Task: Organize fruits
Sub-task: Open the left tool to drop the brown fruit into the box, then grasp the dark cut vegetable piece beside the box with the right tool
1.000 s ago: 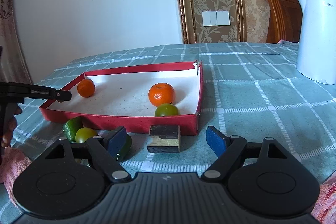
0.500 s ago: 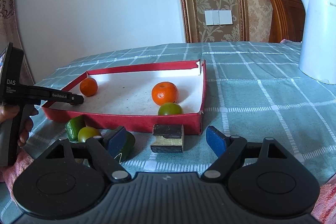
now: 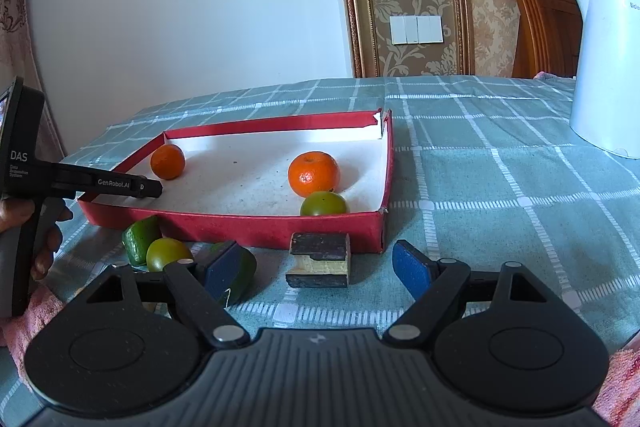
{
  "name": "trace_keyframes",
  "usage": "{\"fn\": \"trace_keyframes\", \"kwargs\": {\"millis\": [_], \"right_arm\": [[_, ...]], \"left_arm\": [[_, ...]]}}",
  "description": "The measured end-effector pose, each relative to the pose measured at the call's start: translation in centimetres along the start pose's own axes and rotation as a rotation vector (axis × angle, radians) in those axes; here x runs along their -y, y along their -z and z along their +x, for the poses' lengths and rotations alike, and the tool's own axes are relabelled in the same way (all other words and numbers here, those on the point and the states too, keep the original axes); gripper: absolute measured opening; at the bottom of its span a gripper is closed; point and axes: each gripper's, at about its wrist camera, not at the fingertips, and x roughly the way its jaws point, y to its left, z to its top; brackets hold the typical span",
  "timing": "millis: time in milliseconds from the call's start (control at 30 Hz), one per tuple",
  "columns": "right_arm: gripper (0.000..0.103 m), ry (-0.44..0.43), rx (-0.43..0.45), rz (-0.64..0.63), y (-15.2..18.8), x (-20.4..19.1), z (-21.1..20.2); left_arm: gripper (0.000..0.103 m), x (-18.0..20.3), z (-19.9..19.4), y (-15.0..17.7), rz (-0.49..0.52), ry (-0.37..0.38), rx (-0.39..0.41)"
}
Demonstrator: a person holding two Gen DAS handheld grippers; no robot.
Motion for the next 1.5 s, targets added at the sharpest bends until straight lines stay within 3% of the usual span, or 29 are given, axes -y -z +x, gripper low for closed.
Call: {"fn": "trace_keyframes", "kwargs": {"millis": [233,400,700,900,1100,1333,1500], "right_arm": [[0.083,0.001,-0.008,0.004,0.0,0.1,0.1],[0.083,0.004,-0.004,0.007,0.0,0.2,0.1],[0.083,0.021,-0.003,0.010,0.1,0.4,0.1],[0.083,0.039,0.004,0.015,0.3,0.4,-0.4],[0.083,-0.030,0.007,0.088,2.1,2.4,-3.1],[0.083,0.013,-0.006,0.105,2.2,3.5,-3.5],[0.083,0.022,-0.021,0.082,1.4,2.9,-2.1]], "left_arm": [[0.066,-1.0,-4.4,0.2,-0.045,-0.030,0.093],[0.074,-1.6,-8.1,2.0,-0.083,0.007,0.141],[0.074,-1.2,-9.0,5.5,-0.081,0.025,0.094],[0.083,-1.1,-7.8,6.5,-0.083,-0.006,0.061],[0.088,-2.8,-7.0,6.9,-0.165,0.039,0.009],[0.094,-1.2,-6.7,6.9,-0.076,-0.004,-0.015],[0.103,-1.4,-6.6,7.2,-0.090,0.015,-0.018]]}}
